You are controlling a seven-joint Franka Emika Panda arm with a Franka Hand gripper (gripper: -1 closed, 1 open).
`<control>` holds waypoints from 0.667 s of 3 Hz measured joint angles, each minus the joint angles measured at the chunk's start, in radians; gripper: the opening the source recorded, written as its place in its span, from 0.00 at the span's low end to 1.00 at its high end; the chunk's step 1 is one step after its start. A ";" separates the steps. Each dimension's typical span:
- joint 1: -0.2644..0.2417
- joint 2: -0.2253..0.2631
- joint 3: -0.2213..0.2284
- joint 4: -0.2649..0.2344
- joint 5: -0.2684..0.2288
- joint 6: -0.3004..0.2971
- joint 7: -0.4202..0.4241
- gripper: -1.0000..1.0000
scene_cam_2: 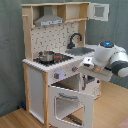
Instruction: Play with the kitchen
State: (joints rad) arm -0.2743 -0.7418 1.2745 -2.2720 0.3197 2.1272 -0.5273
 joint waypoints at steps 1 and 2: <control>0.032 -0.076 -0.045 0.000 0.000 -0.067 0.001 1.00; 0.037 -0.166 -0.064 0.000 0.000 -0.129 0.002 1.00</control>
State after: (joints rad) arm -0.2373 -0.9074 1.2103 -2.2723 0.3197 1.9979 -0.5255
